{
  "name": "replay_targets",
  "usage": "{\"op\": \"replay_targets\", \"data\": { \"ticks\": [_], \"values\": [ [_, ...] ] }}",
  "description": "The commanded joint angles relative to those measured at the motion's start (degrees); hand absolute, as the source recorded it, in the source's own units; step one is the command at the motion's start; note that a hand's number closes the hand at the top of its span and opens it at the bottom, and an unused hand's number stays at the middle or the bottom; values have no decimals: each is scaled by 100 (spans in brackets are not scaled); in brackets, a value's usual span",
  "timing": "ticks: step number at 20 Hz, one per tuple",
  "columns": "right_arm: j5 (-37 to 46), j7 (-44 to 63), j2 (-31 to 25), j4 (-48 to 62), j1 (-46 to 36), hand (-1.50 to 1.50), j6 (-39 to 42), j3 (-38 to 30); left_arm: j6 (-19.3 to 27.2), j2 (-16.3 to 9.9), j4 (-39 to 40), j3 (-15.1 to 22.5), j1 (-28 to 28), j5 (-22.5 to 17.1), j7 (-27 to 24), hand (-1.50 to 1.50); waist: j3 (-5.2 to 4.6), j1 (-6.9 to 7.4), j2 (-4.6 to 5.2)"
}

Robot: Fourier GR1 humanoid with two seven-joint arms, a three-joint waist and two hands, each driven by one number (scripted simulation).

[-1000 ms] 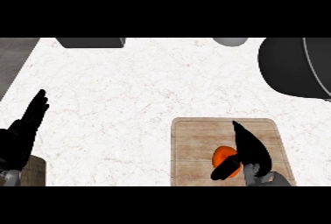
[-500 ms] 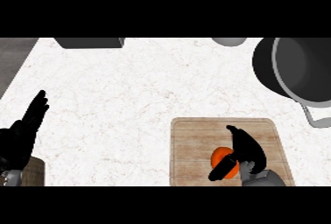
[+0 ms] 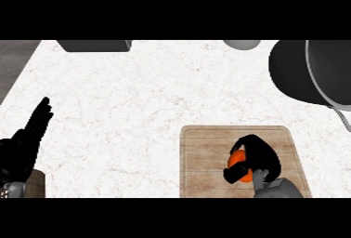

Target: Pick the squash from the cutting board and place it in the pot

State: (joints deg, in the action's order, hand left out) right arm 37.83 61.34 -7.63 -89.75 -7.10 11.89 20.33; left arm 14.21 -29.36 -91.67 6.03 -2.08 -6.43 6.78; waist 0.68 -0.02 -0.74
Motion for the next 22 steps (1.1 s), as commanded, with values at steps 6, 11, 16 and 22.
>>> {"op": "replay_targets", "data": {
  "ticks": [6,11,16,22],
  "values": [
    [22,-1965,-966,-472,62,150,585,556,-83,98,349,-111,7,58,15,0,-60,2,84],
    [483,-3960,-1624,-1511,-665,150,613,1613,-140,106,74,39,29,50,195,0,1,329,-109],
    [891,-5677,-2449,-2513,-772,150,-419,1518,-84,136,163,-57,-88,-6,241,0,14,-57,-95],
    [690,-6972,-2826,-3194,-300,150,-2187,296,83,119,98,-252,-284,-12,270,0,56,-410,-26]
  ]
}}
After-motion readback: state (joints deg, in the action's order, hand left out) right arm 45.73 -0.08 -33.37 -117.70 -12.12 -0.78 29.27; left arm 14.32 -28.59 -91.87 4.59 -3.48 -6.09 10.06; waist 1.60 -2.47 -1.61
